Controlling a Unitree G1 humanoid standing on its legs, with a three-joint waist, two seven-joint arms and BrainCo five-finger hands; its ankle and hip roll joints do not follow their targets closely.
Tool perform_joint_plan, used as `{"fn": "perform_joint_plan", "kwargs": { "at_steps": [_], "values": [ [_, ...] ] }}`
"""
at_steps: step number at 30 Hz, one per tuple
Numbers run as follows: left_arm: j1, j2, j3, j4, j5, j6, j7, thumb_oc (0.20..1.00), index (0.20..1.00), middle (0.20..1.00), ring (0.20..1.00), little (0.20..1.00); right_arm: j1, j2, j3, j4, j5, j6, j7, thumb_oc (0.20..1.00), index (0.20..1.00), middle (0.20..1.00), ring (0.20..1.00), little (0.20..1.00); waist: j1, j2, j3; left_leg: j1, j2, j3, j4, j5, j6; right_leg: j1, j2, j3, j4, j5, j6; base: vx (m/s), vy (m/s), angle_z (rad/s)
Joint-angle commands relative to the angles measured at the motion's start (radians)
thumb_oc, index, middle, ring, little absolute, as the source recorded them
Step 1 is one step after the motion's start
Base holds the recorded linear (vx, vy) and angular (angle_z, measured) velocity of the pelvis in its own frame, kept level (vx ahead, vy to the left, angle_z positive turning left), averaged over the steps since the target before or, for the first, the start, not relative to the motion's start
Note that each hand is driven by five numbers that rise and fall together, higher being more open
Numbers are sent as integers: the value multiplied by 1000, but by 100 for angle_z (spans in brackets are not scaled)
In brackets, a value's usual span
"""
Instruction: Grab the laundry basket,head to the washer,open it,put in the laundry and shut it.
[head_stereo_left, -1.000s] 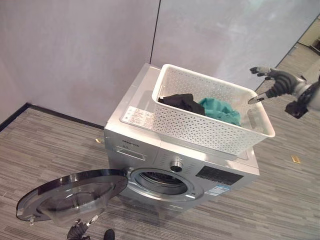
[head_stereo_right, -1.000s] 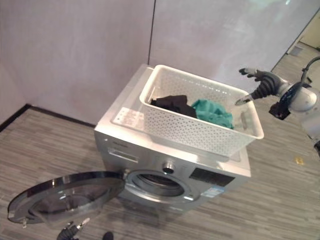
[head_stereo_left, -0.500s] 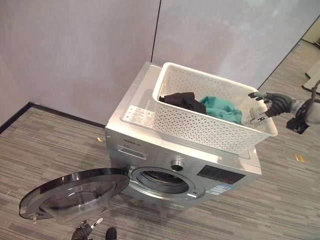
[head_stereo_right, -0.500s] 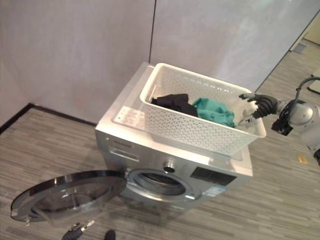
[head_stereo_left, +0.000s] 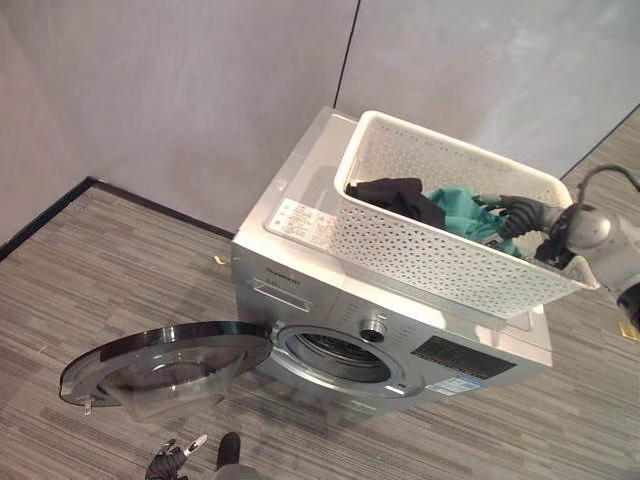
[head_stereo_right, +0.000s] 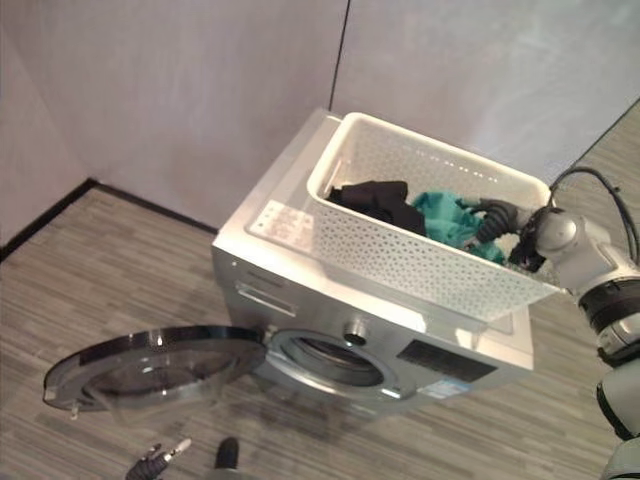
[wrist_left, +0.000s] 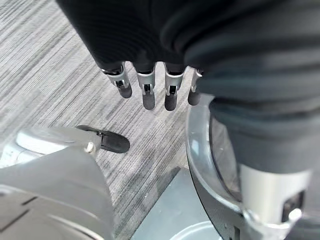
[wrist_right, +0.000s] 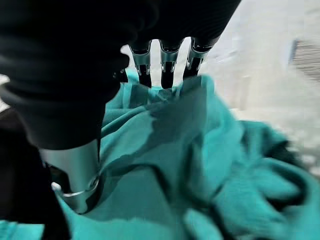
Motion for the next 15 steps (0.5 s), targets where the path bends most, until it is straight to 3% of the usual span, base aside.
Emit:
{"fn": "perform_joint_plan", "kwargs": {
  "at_steps": [1, 10, 15],
  "values": [
    [-49, -3, -19, 37, -19, -10, -1, 1000, 1000, 1000, 1000, 1000, -128, -29, 93, 33, -43, 11, -10, 1000, 1000, 1000, 1000, 1000, 54, 13, -8, 38, 12, 2, 33, -76, 15, -51, -28, -7, 167, -61, 26, -10, -19, 6],
    [-90, 7, -35, -4, -47, -12, -2, 1000, 1000, 1000, 1000, 1000, -97, -23, 196, -51, -151, 13, 42, 1000, 1000, 1000, 1000, 1000, 80, -9, 71, -16, 25, -14, 31, -49, 6, -86, -8, -13, 156, -62, 16, -37, -34, 4],
    [-110, -2, -72, -28, -55, -18, -4, 1000, 1000, 1000, 1000, 1000, -36, -34, 189, -17, -212, 13, 52, 1000, 1000, 1000, 1000, 1000, 85, 8, 103, -47, 26, -29, 21, -30, 0, -97, -3, -33, 142, -61, 11, -55, -19, 7]
  ]
}}
